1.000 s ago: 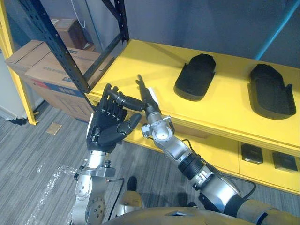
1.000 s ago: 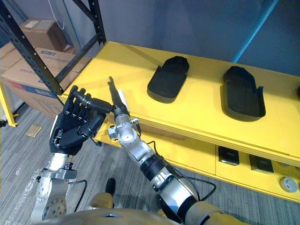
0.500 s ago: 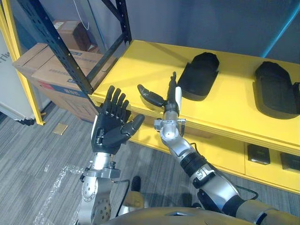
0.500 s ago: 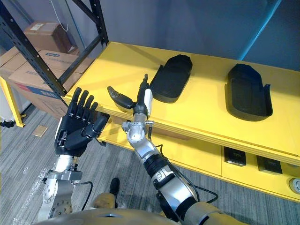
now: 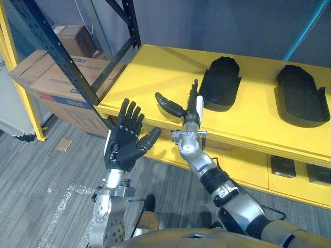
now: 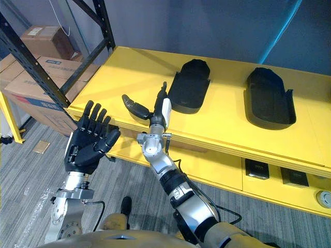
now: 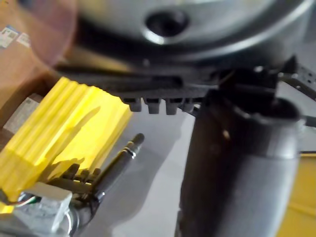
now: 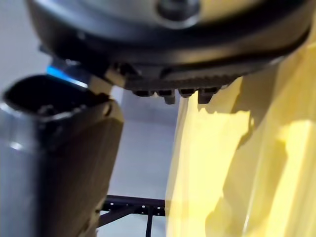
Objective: Walk over and take three plastic housings, then place them on the shelf
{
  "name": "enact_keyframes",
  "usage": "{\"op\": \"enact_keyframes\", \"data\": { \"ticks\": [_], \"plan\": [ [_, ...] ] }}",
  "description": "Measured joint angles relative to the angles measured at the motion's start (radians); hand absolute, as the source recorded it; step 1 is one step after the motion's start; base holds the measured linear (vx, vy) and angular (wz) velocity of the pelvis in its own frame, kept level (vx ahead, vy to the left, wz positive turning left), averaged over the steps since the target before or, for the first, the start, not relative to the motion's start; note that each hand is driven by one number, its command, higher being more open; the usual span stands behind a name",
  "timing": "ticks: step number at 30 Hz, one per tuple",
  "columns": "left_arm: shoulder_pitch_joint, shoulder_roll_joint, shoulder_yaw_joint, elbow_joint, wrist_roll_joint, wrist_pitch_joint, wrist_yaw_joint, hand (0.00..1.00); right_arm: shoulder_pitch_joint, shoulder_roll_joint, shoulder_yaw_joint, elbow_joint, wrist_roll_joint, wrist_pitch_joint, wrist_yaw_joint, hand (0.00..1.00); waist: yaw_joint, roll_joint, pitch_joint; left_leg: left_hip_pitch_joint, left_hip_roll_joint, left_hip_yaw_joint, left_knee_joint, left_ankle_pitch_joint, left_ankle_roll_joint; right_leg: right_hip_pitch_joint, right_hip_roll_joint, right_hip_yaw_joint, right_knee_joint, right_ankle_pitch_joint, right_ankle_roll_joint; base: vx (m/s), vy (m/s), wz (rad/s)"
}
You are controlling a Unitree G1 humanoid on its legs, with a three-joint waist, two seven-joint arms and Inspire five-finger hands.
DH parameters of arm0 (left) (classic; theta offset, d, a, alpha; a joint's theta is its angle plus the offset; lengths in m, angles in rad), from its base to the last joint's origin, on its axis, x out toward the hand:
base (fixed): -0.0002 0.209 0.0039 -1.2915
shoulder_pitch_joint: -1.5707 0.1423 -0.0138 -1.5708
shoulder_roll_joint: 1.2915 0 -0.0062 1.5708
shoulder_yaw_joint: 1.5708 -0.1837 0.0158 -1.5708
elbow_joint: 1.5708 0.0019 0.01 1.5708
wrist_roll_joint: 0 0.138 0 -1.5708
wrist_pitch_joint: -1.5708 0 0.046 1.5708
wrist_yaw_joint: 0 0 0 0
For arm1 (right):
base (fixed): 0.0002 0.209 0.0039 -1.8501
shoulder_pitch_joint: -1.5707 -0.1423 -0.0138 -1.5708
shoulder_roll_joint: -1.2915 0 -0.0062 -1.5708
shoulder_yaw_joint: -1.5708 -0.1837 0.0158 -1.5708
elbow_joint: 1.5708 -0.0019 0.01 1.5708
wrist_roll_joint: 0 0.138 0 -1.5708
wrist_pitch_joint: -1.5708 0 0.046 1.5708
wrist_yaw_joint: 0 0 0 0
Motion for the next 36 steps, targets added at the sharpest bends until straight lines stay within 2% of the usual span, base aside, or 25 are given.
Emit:
{"op": "enact_keyframes", "data": {
  "ticks": [7,11,13,14,15,17,18,19,20,22,23,24,26,28,30,33,34,36],
  "plan": [
    [-0.001,-0.004,0.0,0.0,0.0,0.0,0.003,1.0,0.007,0.0,0.0,0.022,0.0,-0.026,0.007,1.0,0.0,0.001,0.0,0.009,0.0,0.005,0.0,0.0,0.0,0.002,-0.003,0.006,0.007,-0.001,-0.001,0.0,-0.001,-0.02],
    [-0.001,-0.004,-0.007,0.0,0.0,0.0,0.002,1.0,0.009,0.0,0.0,0.029,0.008,-0.041,0.055,1.0,-0.001,0.002,-0.001,0.012,0.0,0.01,-0.001,0.001,0.001,0.002,-0.003,0.01,0.008,-0.001,-0.001,-0.03,-0.007,-0.03],
    [-0.001,-0.004,-0.007,0.0,0.0,0.0,0.002,1.0,0.011,-0.001,0.001,0.031,0.053,-0.082,0.103,1.0,-0.001,0.002,-0.001,0.013,0.0,0.011,-0.001,0.001,0.001,0.001,-0.003,0.011,0.008,0.0,-0.002,-0.02,-0.005,-0.01],
    [-0.001,-0.004,-0.006,0.0,0.0,-0.005,0.003,1.0,0.014,-0.002,0.005,0.028,0.118,-0.131,0.147,1.0,-0.002,0.002,-0.001,0.013,0.001,0.012,-0.001,0.001,0.001,0.001,-0.003,0.013,0.008,0.001,-0.003,0.0,0.0,0.0],
    [-0.001,-0.004,-0.006,0.0,0.0,-0.012,0.003,1.0,0.021,-0.003,0.006,0.014,0.157,-0.153,0.171,1.0,-0.003,0.002,-0.001,0.013,0.001,0.013,-0.001,0.001,0.001,0.001,-0.003,0.014,0.007,0.002,-0.003,0.0,0.0,0.0],
    [-0.003,-0.006,0.008,0.0,0.0,-0.054,0.001,1.0,0.113,-0.019,0.014,-0.143,0.313,-0.246,0.315,1.0,-0.003,0.0,-0.002,0.012,0.001,0.018,-0.001,-0.001,0.0,0.001,-0.001,0.016,-0.003,0.006,-0.002,0.0,-0.01,-0.04],
    [-0.004,-0.007,0.019,0.0,0.0,-0.067,-0.002,1.0,0.14,-0.032,0.027,-0.194,0.345,-0.267,0.355,1.0,-0.003,-0.001,-0.003,0.012,0.002,0.021,-0.001,-0.002,-0.001,0.002,0.001,0.019,-0.01,0.009,-0.002,0.01,-0.011,-0.12],
    [-0.005,-0.009,0.054,-0.002,0.0,-0.092,-0.022,1.0,0.197,-0.063,0.042,-0.31,0.421,-0.305,0.452,1.0,-0.007,-0.004,-0.005,0.012,0.003,0.029,-0.001,-0.005,-0.003,0.0,0.003,0.025,-0.019,0.014,-0.002,0.01,-0.012,-0.16],
    [-0.005,-0.009,0.088,-0.009,-0.003,-0.112,-0.046,1.0,0.265,-0.095,0.041,-0.446,0.475,-0.325,0.536,1.0,-0.011,-0.01,-0.011,0.013,0.004,0.037,-0.001,-0.008,-0.005,0.0,0.005,0.029,-0.028,0.017,-0.002,0.02,-0.013,-0.15],
    [-0.005,-0.008,0.125,-0.032,-0.016,-0.13,-0.085,1.0,0.347,-0.138,0.019,-0.621,0.516,-0.345,0.612,1.0,-0.025,-0.023,-0.021,0.015,0.005,0.047,-0.001,-0.013,-0.007,-0.002,0.007,0.042,-0.032,0.019,0.0,0.04,-0.01,-0.21],
    [-0.006,-0.003,0.147,-0.071,-0.036,-0.141,-0.122,1.0,0.426,-0.167,-0.048,-0.788,0.518,-0.354,0.667,1.0,-0.034,-0.04,-0.031,0.026,0.009,0.072,-0.001,-0.02,-0.009,-0.009,0.009,0.068,-0.036,0.025,0.004,0.05,-0.005,-0.39],
    [-0.006,-0.002,0.148,-0.09,-0.053,-0.142,-0.141,1.0,0.454,-0.176,-0.085,-0.847,0.517,-0.353,0.681,1.0,-0.041,-0.046,-0.035,0.033,0.009,0.085,-0.001,-0.024,-0.008,-0.01,0.009,0.079,-0.038,0.026,0.004,0.04,0.003,-0.6],
    [-0.01,0.0,0.137,-0.153,-0.077,-0.142,-0.204,1.0,0.542,-0.185,-0.253,-0.99,0.508,-0.353,0.696,1.0,-0.072,-0.067,-0.055,0.058,0.013,0.144,-0.001,-0.04,-0.011,-0.028,0.009,0.136,-0.039,0.032,0.003,0.02,0.013,-0.74],
    [-0.026,0.007,0.103,-0.195,-0.096,-0.122,-0.266,1.0,0.633,-0.179,-0.42,-1.025,0.498,-0.349,0.679,1.0,-0.115,-0.079,-0.075,0.085,0.019,0.214,-0.002,-0.055,-0.013,-0.053,0.015,0.203,-0.04,0.04,0.0,0.01,0.015,-1.01],
    [-0.037,0.012,0.064,-0.202,-0.127,-0.092,-0.315,1.0,0.739,-0.168,-0.528,-1.025,0.439,-0.322,0.624,1.0,-0.157,-0.076,-0.092,0.108,0.026,0.28,-0.004,-0.071,-0.018,-0.077,0.025,0.266,-0.041,0.044,-0.005,0.01,-0.003,-1.01],
    [-0.046,0.012,-0.007,-0.195,-0.132,-0.061,-0.344,1.0,0.973,-0.127,-0.645,-1.02,0.41,-0.269,0.548,1.0,-0.242,-0.043,-0.106,0.148,0.04,0.398,-0.003,-0.096,-0.034,-0.121,0.053,0.377,-0.044,0.055,-0.01,0.04,-0.01,-1.01],
    [-0.05,0.013,-0.019,-0.188,-0.131,-0.061,-0.347,1.0,1.011,-0.115,-0.667,-1.017,0.422,-0.262,0.542,1.0,-0.257,-0.039,-0.104,0.157,0.044,0.419,-0.002,-0.101,-0.036,-0.128,0.06,0.396,-0.046,0.061,-0.007,0.09,-0.011,-1.08],
    [-0.084,0.014,-0.07,-0.126,-0.131,-0.061,-0.345,1.0,1.128,-0.083,-0.734,-0.983,0.485,-0.262,0.54,1.0,-0.318,-0.006,-0.098,0.204,0.058,0.504,-0.001,-0.12,-0.053,-0.14,0.088,0.469,-0.047,0.067,-0.008,0.09,-0.011,-1.02]
  ]
}}
